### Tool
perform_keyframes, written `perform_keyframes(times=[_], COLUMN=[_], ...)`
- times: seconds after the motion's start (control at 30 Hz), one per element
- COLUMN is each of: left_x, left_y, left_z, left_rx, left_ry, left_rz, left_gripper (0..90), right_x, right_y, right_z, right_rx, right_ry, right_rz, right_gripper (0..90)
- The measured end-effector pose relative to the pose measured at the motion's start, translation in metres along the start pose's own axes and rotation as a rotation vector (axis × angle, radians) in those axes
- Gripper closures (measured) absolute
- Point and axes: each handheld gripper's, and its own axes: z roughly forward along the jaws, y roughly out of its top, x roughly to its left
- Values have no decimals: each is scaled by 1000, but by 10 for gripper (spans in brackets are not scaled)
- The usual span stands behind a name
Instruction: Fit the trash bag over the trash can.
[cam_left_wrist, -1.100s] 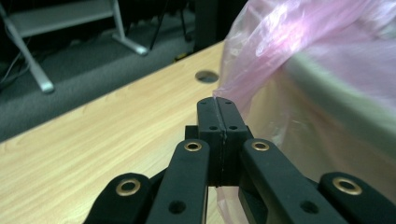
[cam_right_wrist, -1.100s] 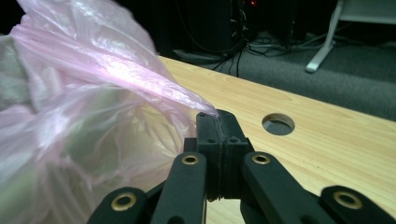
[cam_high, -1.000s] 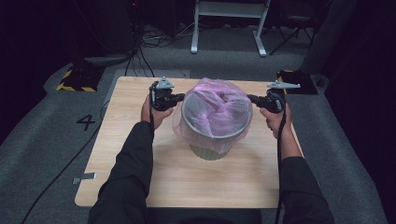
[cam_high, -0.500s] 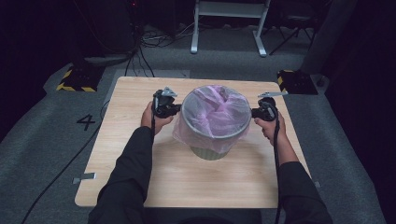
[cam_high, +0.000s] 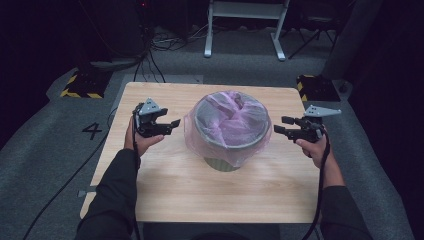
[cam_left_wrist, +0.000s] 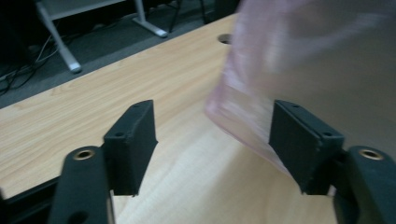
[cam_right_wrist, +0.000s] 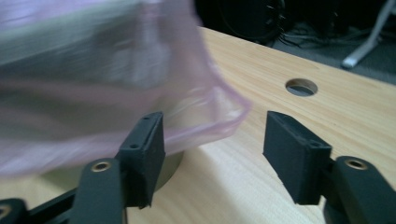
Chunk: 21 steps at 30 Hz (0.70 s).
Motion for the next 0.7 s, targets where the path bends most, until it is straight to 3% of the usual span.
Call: perform_keyframes(times=[0.03, 0.07, 0.13, 0.17, 0.23, 0.37, 0.53, 0.63, 0.7], left_x=[-5, -11, -25, -31, -43, -60, -72, -76, -80], left_y=[-2, -4, -10, -13, -18, -21, -21, -20, -19], left_z=[-4, -8, -10, -11, -11, -9, 1, 9, 14], left_rx=[2, 10, 47, 61, 70, 66, 96, 116, 125], left_ry=[-23, -38, -39, -43, -59, -105, -122, -108, -83], left_rz=[10, 35, 88, 103, 134, 145, 174, 201, 217], left_gripper=[250, 250, 172, 172, 166, 158, 158, 174, 244], right_x=[6, 6, 24, 24, 37, 64, 76, 78, 78], right_y=[-1, -1, -5, -5, -6, -4, -3, -3, -4], right_z=[-4, -4, -12, -12, -13, -6, 8, 18, 19], right_rx=[2, 2, 20, 20, 44, 72, 112, 117, 107], right_ry=[7, 7, 29, 29, 16, -15, -40, -52, -43], right_rz=[-31, -31, -119, -119, -170, -283, -344, -356, -353], right_gripper=[326, 326, 275, 275, 253, 211, 205, 327, 435])
